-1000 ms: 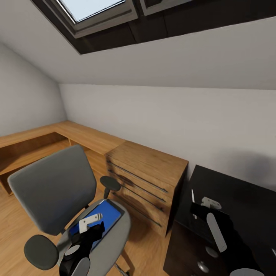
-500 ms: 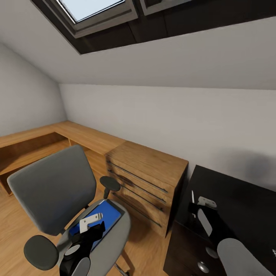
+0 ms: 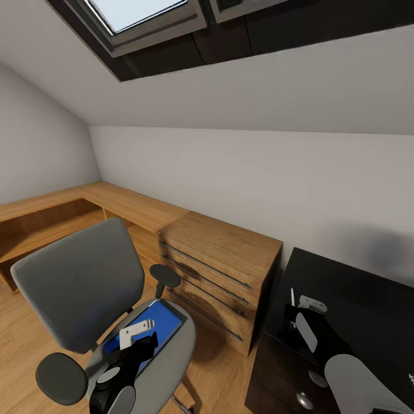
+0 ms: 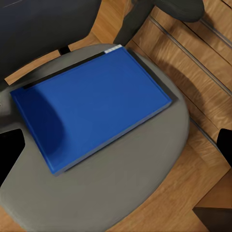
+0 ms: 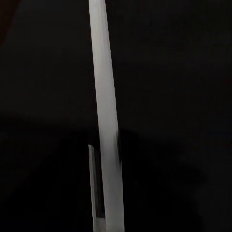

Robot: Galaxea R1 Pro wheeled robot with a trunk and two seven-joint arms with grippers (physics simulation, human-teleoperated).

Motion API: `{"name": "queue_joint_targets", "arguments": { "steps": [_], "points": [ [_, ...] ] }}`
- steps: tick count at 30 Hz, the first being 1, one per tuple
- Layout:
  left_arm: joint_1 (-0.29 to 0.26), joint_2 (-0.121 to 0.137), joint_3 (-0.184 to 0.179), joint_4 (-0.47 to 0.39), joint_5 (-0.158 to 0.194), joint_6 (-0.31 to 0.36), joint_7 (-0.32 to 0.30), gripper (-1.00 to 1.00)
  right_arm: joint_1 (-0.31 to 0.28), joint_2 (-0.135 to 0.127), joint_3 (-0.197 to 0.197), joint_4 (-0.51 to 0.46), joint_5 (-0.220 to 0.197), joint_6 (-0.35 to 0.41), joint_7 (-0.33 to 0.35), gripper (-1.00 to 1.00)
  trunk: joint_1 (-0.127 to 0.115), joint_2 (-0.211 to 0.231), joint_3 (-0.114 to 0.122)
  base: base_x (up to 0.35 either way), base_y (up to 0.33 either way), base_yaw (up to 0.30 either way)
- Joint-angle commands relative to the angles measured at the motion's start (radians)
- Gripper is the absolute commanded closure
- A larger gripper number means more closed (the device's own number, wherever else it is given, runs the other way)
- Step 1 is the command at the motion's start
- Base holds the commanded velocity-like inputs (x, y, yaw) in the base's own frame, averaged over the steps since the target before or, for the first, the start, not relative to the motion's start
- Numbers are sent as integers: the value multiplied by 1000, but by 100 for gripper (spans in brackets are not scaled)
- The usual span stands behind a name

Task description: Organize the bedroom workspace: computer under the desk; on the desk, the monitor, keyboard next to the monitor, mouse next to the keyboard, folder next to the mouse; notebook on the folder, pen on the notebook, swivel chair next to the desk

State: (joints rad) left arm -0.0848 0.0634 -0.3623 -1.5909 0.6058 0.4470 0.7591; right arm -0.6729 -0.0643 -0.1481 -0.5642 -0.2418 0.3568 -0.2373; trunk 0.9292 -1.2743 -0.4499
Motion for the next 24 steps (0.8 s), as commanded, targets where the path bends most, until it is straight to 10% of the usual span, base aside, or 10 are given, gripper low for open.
{"name": "queue_joint_targets", "arguments": {
  "steps": [1, 8, 9, 24],
  "points": [
    [-1, 1, -2, -1, 6, 2, 8, -100, 0, 0, 1, -2, -11, 4, -6, 100, 0, -1, -1, 0, 0, 0],
    [-1, 1, -1, -1, 6, 2, 8, -100, -1, 0, 1, -2, -10, 4, -7, 100, 0, -1, -1, 0, 0, 0],
    [-1, 2, -1, -1, 6, 2, 8, -100, -1, 0, 1, -2, -10, 4, -7, -100, 0, -1, -1, 0, 0, 0],
    [-1, 3, 0, -1, 6, 2, 8, -100, 0, 0, 4, -6, -10, 5, -7, -100, 0, -1, -1, 0, 0, 0]
  ]
}}
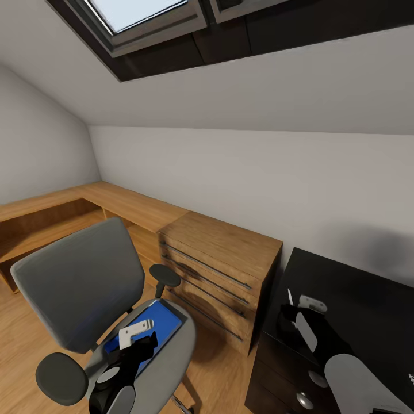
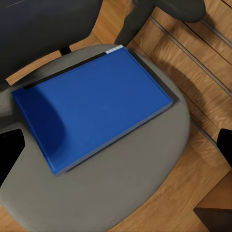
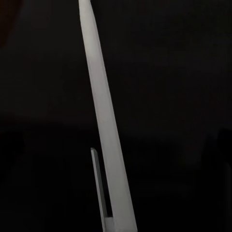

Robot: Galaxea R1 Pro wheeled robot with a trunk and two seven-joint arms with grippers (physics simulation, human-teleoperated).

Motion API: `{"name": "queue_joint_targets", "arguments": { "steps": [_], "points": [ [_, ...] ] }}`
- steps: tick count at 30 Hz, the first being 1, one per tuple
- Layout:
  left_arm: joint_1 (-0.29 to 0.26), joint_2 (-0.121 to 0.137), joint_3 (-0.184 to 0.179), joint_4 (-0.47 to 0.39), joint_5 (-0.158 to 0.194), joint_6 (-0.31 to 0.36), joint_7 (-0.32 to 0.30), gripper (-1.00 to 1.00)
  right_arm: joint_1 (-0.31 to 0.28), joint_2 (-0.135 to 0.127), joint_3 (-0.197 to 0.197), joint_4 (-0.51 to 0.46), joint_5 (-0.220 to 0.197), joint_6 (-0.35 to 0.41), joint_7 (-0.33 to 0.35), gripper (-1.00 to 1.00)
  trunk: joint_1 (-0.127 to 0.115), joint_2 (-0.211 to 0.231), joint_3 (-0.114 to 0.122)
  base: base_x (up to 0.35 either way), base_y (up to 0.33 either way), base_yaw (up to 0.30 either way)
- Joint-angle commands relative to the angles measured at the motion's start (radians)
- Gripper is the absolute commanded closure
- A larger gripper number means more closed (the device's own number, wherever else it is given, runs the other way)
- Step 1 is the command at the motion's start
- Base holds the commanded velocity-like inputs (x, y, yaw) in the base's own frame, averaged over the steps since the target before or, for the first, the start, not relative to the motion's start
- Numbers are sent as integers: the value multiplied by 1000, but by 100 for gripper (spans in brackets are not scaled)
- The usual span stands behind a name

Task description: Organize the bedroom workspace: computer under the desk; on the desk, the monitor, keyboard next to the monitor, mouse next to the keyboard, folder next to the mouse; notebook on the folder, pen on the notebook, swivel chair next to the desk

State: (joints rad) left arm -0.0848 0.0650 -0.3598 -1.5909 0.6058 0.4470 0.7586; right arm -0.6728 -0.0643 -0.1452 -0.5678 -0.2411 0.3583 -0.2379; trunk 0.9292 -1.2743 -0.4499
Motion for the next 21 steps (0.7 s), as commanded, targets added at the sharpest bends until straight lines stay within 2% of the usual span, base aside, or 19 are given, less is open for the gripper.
{"name": "queue_joint_targets", "arguments": {
  "steps": [1, 5, 8, 11, 17, 21],
  "points": [
    [-1, 1, -2, -1, 6, 2, 9, -100, 0, -1, 2, -4, -11, 4, -6, -100, 0, -1, -1, 0, 0, 0],
    [-1, 1, -2, -1, 6, 2, 9, -100, 0, -1, 2, -47, -11, 2, -5, -100, 0, -1, -1, 0, 0, 0],
    [-1, 1, -2, -1, 6, 2, 9, -100, 3, 1, 1, -168, -11, 7, -6, -100, 0, -1, -1, 0, 0, 0],
    [-1, 1, -1, -1, 6, 2, 10, -100, 7, 3, 1, -249, -14, 12, -7, -100, 0, -1, -1, 0, 0, 0],
    [-1, 1, -1, -1, 6, 2, 10, -100, 10, 10, 2, -293, -20, 21, -6, -100, 0, -1, -1, 0, 0, 1],
    [-1, 1, -1, -1, 6, 2, 10, -100, 10, 28, 2, -297, -16, 21, -7, -100, 0, -1, -1, 0, 0, 97]
  ]
}}
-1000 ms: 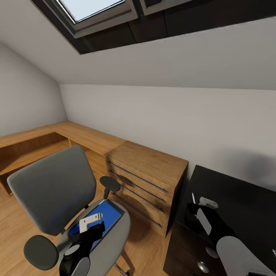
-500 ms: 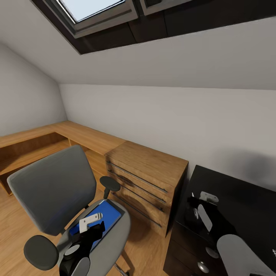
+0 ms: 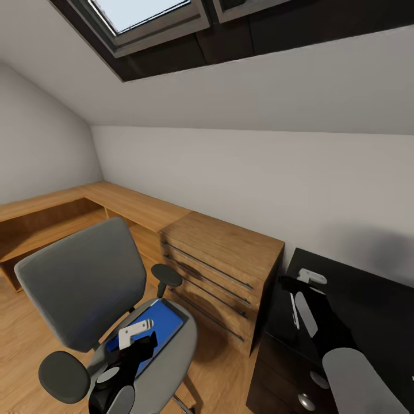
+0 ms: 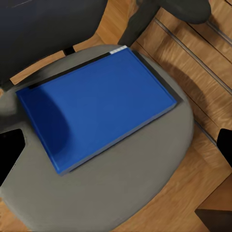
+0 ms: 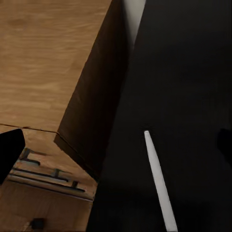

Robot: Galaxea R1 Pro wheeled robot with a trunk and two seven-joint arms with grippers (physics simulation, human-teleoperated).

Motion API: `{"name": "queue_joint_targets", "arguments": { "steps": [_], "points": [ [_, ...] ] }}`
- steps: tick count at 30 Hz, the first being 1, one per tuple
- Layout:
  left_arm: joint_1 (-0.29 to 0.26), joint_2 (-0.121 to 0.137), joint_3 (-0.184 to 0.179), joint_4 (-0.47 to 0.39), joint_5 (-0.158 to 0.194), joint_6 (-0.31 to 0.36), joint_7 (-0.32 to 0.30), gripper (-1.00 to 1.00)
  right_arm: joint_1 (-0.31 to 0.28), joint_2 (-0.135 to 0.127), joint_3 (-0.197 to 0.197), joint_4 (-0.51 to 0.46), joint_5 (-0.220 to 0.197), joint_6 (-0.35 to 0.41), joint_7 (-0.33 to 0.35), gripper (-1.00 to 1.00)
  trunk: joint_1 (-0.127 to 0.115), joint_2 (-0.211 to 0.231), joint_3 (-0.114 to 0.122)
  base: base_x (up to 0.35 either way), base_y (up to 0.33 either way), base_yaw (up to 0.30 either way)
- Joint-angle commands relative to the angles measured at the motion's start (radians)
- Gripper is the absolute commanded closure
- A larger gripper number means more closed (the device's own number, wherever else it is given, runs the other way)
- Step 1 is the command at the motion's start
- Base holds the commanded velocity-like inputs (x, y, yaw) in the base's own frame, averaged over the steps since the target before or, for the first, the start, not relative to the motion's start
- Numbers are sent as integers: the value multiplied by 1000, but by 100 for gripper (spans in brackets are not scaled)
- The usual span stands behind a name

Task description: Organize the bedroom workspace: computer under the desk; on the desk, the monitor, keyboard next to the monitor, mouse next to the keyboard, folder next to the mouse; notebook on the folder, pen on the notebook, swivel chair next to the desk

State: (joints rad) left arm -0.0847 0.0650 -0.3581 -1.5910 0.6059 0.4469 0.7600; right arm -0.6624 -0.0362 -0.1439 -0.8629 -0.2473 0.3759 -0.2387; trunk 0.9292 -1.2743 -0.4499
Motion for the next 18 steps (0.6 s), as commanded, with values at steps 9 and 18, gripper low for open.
{"name": "queue_joint_targets", "arguments": {
  "steps": [9, 18],
  "points": [
    [-1, 1, -1, -1, 5, 3, 8, -100, 1, 32, 17, 3, -6, 0, -27, -100, 0, -1, -1, 0, 0, 262],
    [-1, 2, 5, -1, 5, 2, 9, -100, 1, 70, 51, 24, -4, -4, -28, -100, 0, -1, -1, 0, 0, 278]
  ]
}}
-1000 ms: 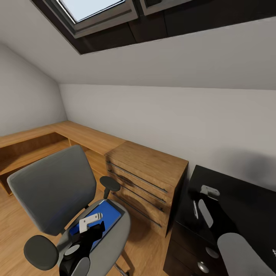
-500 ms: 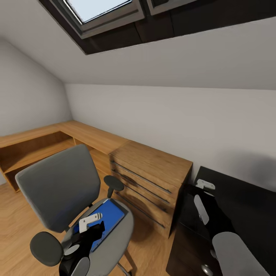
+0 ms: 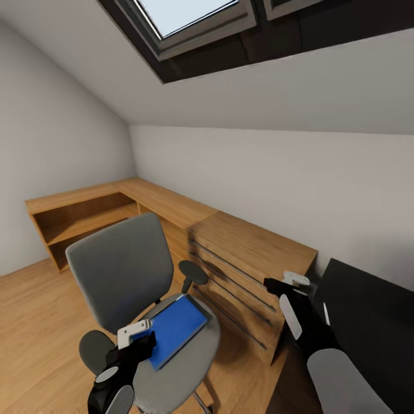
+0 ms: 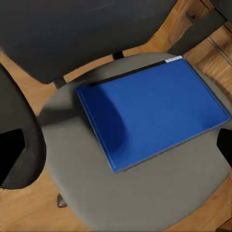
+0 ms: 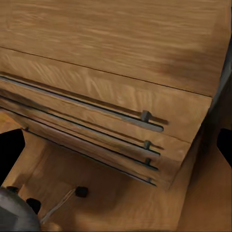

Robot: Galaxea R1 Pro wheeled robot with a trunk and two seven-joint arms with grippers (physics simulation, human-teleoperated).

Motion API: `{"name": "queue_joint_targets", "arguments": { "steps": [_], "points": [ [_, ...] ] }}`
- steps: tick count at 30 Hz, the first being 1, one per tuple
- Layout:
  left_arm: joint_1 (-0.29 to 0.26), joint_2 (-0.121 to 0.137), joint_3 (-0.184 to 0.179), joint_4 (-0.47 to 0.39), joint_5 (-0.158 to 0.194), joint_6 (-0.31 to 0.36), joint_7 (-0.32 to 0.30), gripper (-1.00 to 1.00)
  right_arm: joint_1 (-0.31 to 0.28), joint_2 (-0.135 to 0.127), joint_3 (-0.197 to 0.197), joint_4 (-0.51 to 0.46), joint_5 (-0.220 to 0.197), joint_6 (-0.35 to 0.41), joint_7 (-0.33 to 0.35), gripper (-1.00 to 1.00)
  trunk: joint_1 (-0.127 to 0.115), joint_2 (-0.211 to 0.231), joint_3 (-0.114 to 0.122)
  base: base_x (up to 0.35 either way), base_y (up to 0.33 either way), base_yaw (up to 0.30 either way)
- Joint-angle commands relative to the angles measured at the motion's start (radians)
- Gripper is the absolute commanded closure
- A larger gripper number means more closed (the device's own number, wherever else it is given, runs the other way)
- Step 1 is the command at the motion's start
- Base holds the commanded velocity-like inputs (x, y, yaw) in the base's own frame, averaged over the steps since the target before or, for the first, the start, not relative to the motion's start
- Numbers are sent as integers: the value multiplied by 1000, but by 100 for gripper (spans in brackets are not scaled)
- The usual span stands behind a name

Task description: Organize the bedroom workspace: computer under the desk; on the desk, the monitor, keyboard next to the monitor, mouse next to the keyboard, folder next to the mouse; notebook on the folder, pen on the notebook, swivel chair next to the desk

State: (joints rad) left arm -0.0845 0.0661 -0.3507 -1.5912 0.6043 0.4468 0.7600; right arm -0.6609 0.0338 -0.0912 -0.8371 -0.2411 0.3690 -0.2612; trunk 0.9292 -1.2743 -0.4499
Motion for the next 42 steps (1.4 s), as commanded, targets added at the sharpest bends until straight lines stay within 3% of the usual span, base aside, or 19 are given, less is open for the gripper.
{"name": "queue_joint_targets", "arguments": {
  "steps": [1, 4, 9, 11, 14, 21, 30, 42],
  "points": [
    [-1, 3, 11, -1, 7, 2, 9, -100, 0, 2, 9, 8, -10, 3, -5, -100, 0, -1, -1, 0, 0, 278],
    [-1, 2, 71, -1, 9, 3, 8, -100, 0, 3, 36, 14, -12, 2, -5, -100, 0, -1, -2, 0, 0, 278],
    [-1, 3, 131, -1, 9, 3, 7, -100, 0, 4, 52, 39, -12, 1, -4, -100, 0, -1, -4, 0, 0, 278],
    [-1, 3, 174, -1, 9, 3, 6, -100, 0, 5, 73, 49, -12, 1, -4, -100, 0, -1, -5, 0, 0, 278],
    [-1, 3, 203, -1, 9, 4, 5, -100, 0, 7, 93, 53, -13, -1, -4, -100, 0, -1, -6, 0, 0, 277],
    [-1, 2, 290, -4, 9, 3, 3, -100, 0, 43, 132, 95, -12, -19, -3, -100, 0, -1, -10, 0, 0, 276],
    [-1, 2, 328, -6, 9, 3, 2, -100, 0, 52, 166, 115, -12, -42, -3, -100, 0, -1, -15, 0, 0, 274],
    [-1, -1, 315, -6, 9, -1, 3, -100, 0, 52, 168, 118, -12, -42, -3, -100, 4, -8, -24, 0, 0, 271]
  ]
}}
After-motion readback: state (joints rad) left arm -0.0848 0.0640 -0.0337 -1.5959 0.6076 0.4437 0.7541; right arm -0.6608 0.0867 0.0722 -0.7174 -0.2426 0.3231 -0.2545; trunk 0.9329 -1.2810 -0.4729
